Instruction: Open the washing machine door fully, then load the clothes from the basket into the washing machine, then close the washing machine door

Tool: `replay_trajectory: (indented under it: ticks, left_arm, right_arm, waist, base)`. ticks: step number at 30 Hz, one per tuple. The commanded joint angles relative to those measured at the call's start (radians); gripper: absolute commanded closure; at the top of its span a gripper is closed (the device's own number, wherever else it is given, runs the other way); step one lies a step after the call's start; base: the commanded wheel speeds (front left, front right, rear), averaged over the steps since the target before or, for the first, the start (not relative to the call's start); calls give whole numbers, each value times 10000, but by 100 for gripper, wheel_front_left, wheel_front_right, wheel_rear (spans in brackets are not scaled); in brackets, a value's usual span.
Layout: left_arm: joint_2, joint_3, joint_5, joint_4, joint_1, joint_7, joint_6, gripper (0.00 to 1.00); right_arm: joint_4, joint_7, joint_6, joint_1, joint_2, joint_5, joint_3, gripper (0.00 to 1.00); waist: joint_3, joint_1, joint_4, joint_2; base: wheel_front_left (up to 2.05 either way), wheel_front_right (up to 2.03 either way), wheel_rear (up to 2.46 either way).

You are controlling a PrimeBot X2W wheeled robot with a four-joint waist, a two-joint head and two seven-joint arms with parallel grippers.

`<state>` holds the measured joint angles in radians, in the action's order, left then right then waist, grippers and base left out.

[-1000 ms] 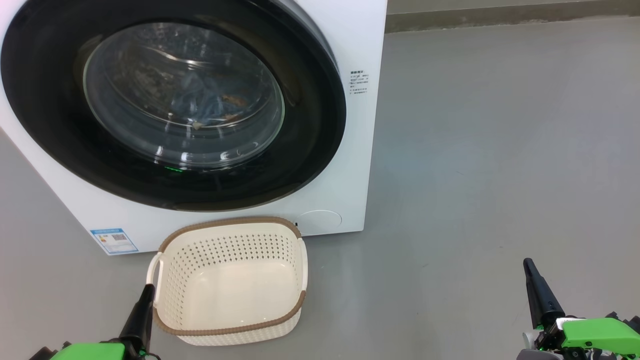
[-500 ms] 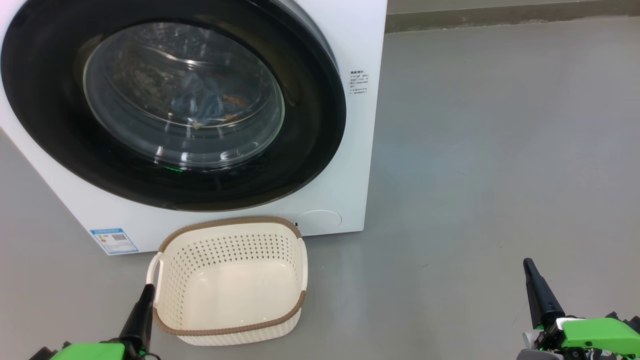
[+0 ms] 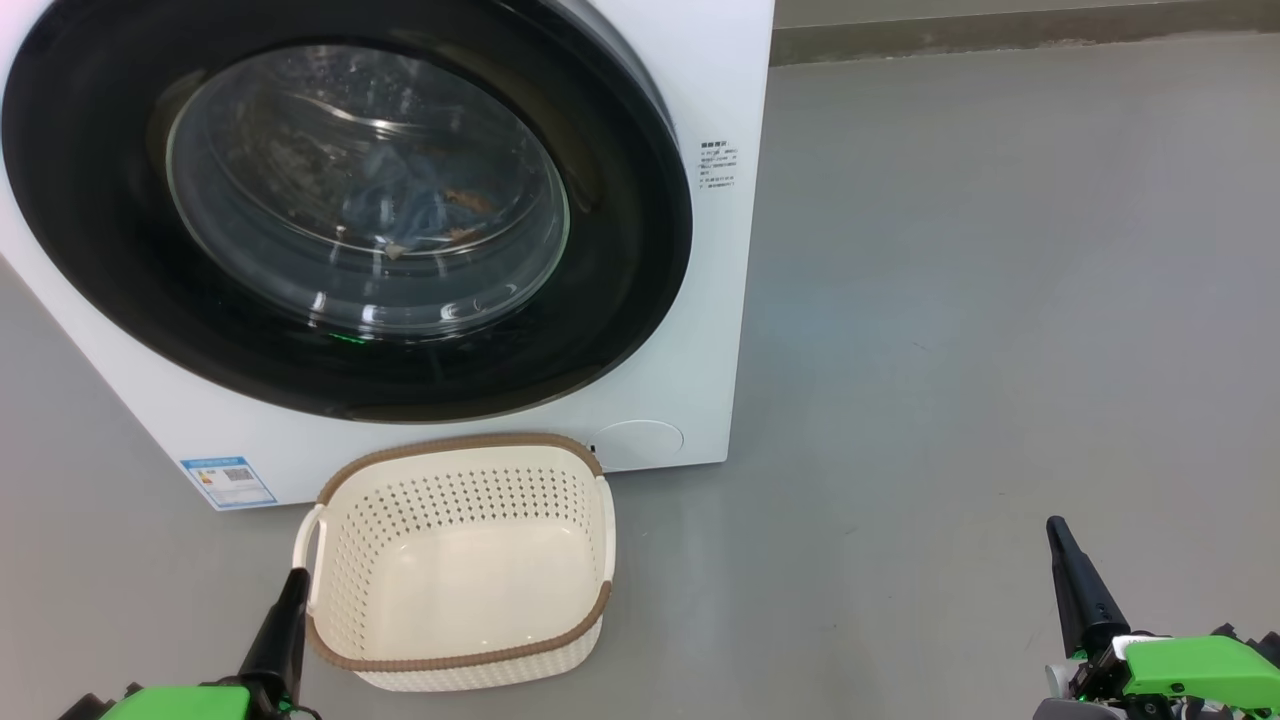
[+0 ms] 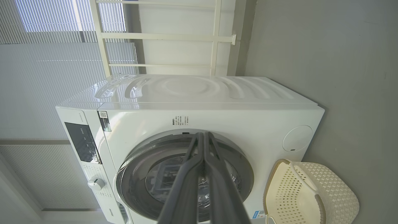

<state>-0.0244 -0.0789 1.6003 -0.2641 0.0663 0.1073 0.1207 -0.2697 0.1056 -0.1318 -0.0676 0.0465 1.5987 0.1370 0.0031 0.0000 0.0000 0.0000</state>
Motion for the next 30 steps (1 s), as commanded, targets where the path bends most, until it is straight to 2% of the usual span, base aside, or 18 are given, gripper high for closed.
replay_trajectory:
  ticks: [1, 30]
  left_arm:
    - [-258, -346, 86, 189, 417, 57, 100, 100]
    - [-258, -346, 86, 190, 417, 57, 100, 100]
  right_arm:
    - [249, 77, 11, -403, 37, 99, -232, 100]
    - [249, 76, 11, -403, 37, 100, -233, 100]
  waist:
    - [0, 0, 0, 0]
    - [0, 0, 0, 0]
  base:
    - [0, 0, 0]
    - [0, 0, 0]
